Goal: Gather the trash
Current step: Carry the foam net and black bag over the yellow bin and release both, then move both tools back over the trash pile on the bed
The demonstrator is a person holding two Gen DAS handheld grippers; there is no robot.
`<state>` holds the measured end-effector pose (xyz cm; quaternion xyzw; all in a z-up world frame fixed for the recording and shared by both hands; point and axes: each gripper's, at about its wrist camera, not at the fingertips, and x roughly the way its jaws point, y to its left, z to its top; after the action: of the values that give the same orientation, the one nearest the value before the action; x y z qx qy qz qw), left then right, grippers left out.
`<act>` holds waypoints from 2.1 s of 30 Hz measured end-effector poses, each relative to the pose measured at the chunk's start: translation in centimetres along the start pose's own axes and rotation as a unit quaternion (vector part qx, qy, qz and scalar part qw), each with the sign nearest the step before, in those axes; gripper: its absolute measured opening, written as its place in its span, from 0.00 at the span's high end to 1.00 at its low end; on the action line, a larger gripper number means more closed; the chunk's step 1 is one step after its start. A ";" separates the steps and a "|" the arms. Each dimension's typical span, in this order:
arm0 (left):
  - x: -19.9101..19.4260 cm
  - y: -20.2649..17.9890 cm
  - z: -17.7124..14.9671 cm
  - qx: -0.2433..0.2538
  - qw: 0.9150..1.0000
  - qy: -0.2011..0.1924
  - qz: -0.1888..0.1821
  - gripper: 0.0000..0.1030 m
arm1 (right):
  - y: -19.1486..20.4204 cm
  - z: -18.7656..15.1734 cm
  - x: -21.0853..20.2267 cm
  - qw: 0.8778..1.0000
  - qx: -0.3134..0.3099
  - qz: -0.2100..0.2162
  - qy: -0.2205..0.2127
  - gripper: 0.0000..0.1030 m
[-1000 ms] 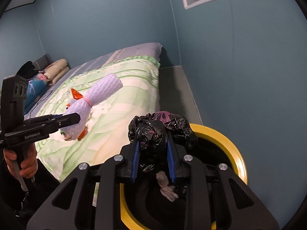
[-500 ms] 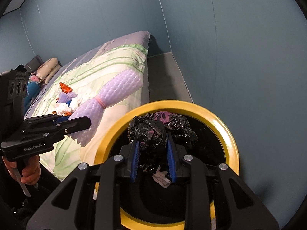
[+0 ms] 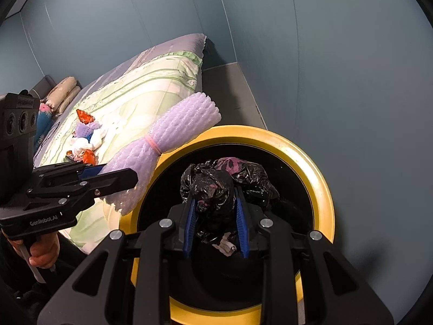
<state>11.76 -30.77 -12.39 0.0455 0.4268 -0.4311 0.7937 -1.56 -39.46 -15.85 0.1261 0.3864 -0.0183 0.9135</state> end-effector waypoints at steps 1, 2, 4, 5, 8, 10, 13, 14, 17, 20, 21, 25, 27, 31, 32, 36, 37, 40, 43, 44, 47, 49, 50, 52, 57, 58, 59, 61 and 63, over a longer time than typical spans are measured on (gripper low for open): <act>0.0 0.1 0.0 -0.002 1.000 0.000 -0.002 0.75 | -0.1 0.0 0.1 1.000 0.001 -0.001 0.001 0.73; -0.1 0.3 0.0 -0.005 1.000 -0.001 -0.005 0.75 | 0.0 0.1 0.2 1.000 0.001 -0.002 0.004 0.73; -0.3 0.6 0.0 -0.011 1.000 0.000 -0.011 0.74 | -0.1 0.1 0.2 1.000 0.000 0.000 0.005 0.73; -0.4 0.7 0.0 -0.011 1.000 -0.002 -0.011 0.73 | 0.0 0.1 0.1 1.000 -0.002 -0.001 0.004 0.73; -0.6 1.0 0.2 -0.015 1.000 -0.004 -0.010 0.68 | -0.3 0.2 -0.4 1.000 -0.005 -0.007 0.002 0.69; -0.9 1.4 0.3 -0.022 1.000 -0.009 -0.008 0.62 | -0.5 0.2 -0.6 1.000 -0.001 -0.011 0.000 0.63; -1.2 2.1 0.4 -0.034 0.999 -0.015 -0.007 0.51 | -1.1 0.3 -0.9 1.000 0.008 -0.016 -0.003 0.58; -1.4 2.3 0.4 -0.036 0.999 -0.018 -0.004 0.46 | -1.3 0.4 -1.0 1.000 0.011 -0.018 -0.005 0.56; -2.2 3.0 0.6 -0.041 0.999 -0.032 0.007 0.33 | -1.4 0.6 -1.5 1.000 0.016 -0.019 -0.010 0.51; -3.4 4.0 0.7 -0.046 0.998 -0.047 0.021 0.32 | -1.0 1.0 -2.1 0.999 0.011 -0.027 -0.025 0.50; -4.0 4.3 0.8 -0.048 0.997 -0.053 0.029 0.31 | -0.8 1.2 -2.3 0.999 0.010 -0.027 -0.031 0.49; -6.5 6.0 1.0 -0.061 0.994 -0.080 0.054 0.21 | 0.7 2.2 -3.1 0.998 -0.003 -0.021 -0.058 0.44; -8.2 6.8 0.9 -0.066 0.992 -0.092 0.064 0.20 | 2.1 2.8 -3.4 0.997 -0.022 -0.017 -0.068 0.41; -11.1 8.8 0.9 -0.078 0.986 -0.118 0.093 0.14 | 4.6 3.9 -3.5 0.996 -0.050 -0.002 -0.079 0.34; -12.0 9.4 0.8 -0.081 0.984 -0.122 0.105 0.13 | 5.3 4.2 -3.4 0.995 -0.058 0.000 -0.083 0.33; -14.7 11.8 0.3 -0.089 0.977 -0.140 0.137 0.10 | 7.7 5.1 -3.0 0.992 -0.078 0.003 -0.096 0.27; -15.2 12.3 0.3 -0.092 0.975 -0.142 0.144 0.10 | 8.6 5.3 -2.7 0.991 -0.084 0.001 -0.103 0.25; -17.4 14.2 -0.2 -0.107 0.968 -0.151 0.170 0.08 | 10.3 5.8 -2.2 0.989 -0.097 0.006 -0.109 0.23; -19.3 16.0 -0.9 -0.119 0.959 -0.161 0.199 0.08 | 12.2 6.3 -1.7 0.987 -0.108 0.012 -0.120 0.21; -19.7 16.3 -1.1 -0.122 0.957 -0.164 0.204 0.08 | 13.2 6.5 -1.3 0.985 -0.115 0.017 -0.123 0.20; -21.5 18.3 -2.2 -0.138 0.949 -0.174 0.223 0.08 | 15.1 7.0 -0.8 0.983 -0.124 0.020 -0.136 0.19; -22.6 19.6 -2.8 -0.150 0.944 -0.178 0.235 0.08 | 16.4 7.4 -0.3 0.981 -0.125 0.026 -0.148 0.18; -23.1 20.2 -3.1 -0.155 0.941 -0.179 0.243 0.08 | 16.9 7.5 0.0 0.980 -0.124 0.030 -0.152 0.17; -23.9 21.4 -3.8 -0.164 0.935 -0.181 0.258 0.08 | 18.0 7.8 0.4 0.980 -0.123 0.034 -0.154 0.17; -25.1 24.0 -5.4 -0.190 0.922 -0.185 0.281 0.08 | 20.9 8.2 2.2 0.978 -0.128 0.061 -0.151 0.11; -25.2 24.5 -5.8 -0.194 0.920 -0.184 0.285 0.08 | 21.5 8.2 2.6 0.978 -0.133 0.066 -0.148 0.10; -25.3 25.0 -6.1 -0.198 0.918 -0.183 0.289 0.08 | 21.9 8.1 2.9 0.977 -0.137 0.070 -0.145 0.09; -25.4 26.1 -6.8 -0.209 0.915 -0.179 0.296 0.08 | 23.2 7.9 3.9 0.976 -0.153 0.083 -0.130 0.08; -25.3 27.4 -7.6 -0.217 0.911 -0.173 0.305 0.08 | 24.8 7.5 5.1 0.974 -0.177 0.088 -0.112 0.08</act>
<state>20.01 6.00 -7.17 -0.0755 0.3317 -0.0661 0.9380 10.58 -16.94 -9.10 -0.0071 0.2662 0.1175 0.9567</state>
